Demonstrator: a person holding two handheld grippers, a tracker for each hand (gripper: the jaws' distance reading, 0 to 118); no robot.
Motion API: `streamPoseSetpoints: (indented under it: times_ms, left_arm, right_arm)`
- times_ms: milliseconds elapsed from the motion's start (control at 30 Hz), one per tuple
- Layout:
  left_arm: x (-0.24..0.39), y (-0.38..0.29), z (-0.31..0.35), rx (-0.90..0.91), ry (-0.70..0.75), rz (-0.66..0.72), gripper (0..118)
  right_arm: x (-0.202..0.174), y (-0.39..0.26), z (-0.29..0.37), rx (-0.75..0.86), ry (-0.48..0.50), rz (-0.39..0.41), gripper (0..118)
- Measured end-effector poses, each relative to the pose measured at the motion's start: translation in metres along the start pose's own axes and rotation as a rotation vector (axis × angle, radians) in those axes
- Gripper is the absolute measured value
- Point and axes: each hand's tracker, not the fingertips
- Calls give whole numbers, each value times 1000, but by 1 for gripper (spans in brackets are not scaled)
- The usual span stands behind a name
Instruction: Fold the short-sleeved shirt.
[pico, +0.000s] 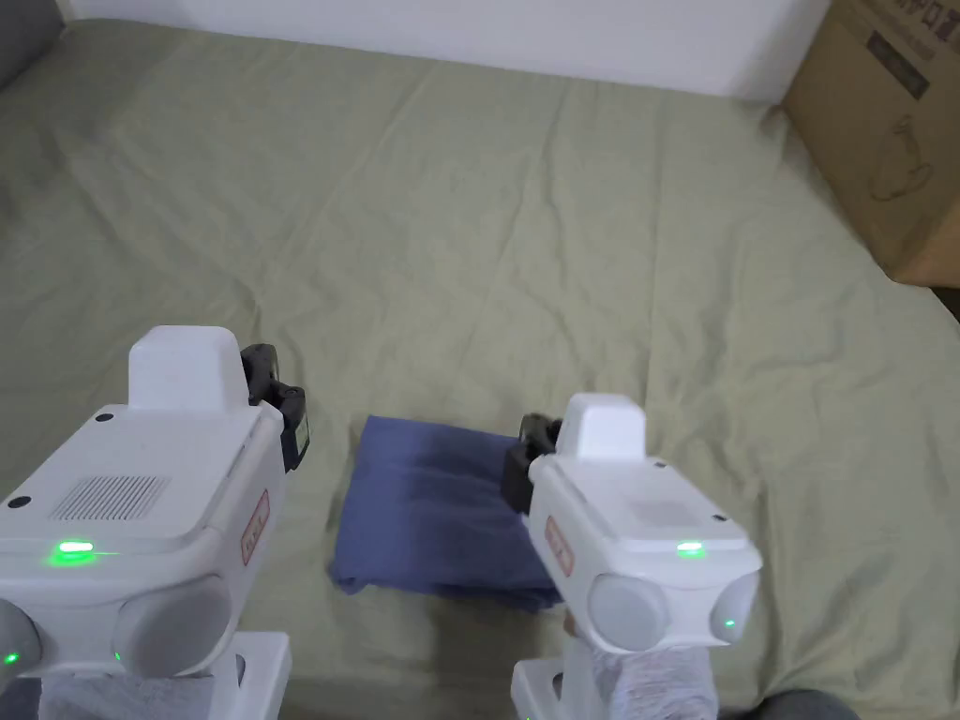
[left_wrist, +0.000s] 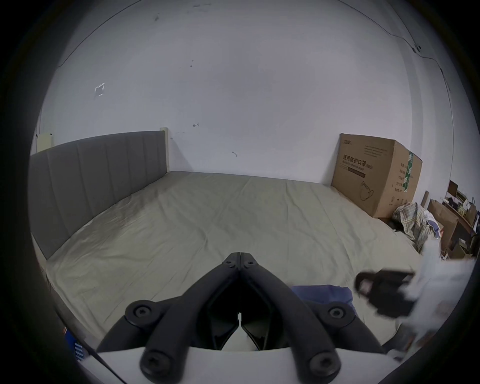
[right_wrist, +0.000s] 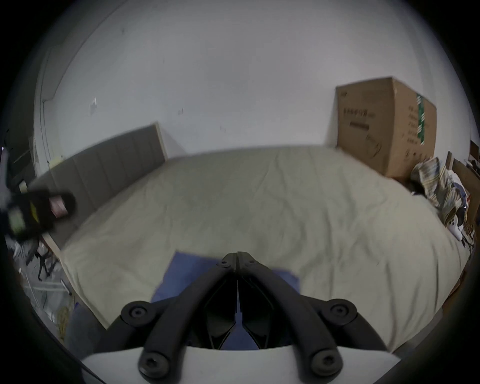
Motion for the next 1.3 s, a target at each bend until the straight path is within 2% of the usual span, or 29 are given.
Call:
streamPoseSetpoints:
  times_ms: [67, 200, 300, 333, 400, 433, 533, 567, 600, 633, 767, 833, 900, 1067, 1200, 1300]
  left_arm:
    - [-5, -2, 0, 0, 16, 0, 0]
    - [-16, -2, -2, -17, 33, 20, 0]
    - [-22, 1, -4, -24, 35, 27, 0]
    - [-23, 2, -6, -26, 34, 29, 2]
    - [-26, 7, -11, -37, 26, 56, 22]
    - [-29, 10, -15, -49, 22, 81, 43]
    - [-40, 28, -34, -146, -96, 224, 68]
    - [-44, 30, -42, -169, -137, 269, 98]
    - [-49, 31, -53, -188, -185, 320, 113]
    - [-55, 31, -66, -229, -238, 371, 118]
    - [-83, 13, -130, -537, -539, 507, 118]
    - [-91, -6, -155, -680, -632, 568, 118]
    - [-93, -25, -174, -781, -682, 590, 118]
    - [-71, -65, -194, -949, -709, 507, 118]
    - [-57, -76, -199, -941, -780, 502, 118]
    - [-52, -76, -206, -968, -819, 573, 116]
  right_arm:
    - [-6, -20, -22, -65, -36, 43, 0]
    - [-2, -58, -58, -220, -69, 61, 0]
    - [-11, -69, -56, -131, -103, 113, 0]
    - [-16, -65, -54, -152, -121, 135, 0]
    - [-15, -64, -55, -157, -120, 130, 0]
    - [-13, -64, -55, -160, -119, 117, 0]
    - [-7, -61, -55, -168, -102, 88, 0]
    - [-7, -60, -55, -169, -103, 87, 0]
    - [-6, -60, -55, -173, -100, 89, 0]
    - [-6, -59, -55, -178, -97, 89, 0]
    - [-6, -57, -54, -185, -96, 61, 0]
    - [-4, -57, -54, -186, -94, 54, 0]
    - [-4, -56, -53, -187, -90, 51, 0]
    - [-1, -55, -53, -187, -81, 30, 0]
    - [1, -55, -53, -188, -76, 8, 0]
    - [3, -55, -53, -186, -70, -12, 0]
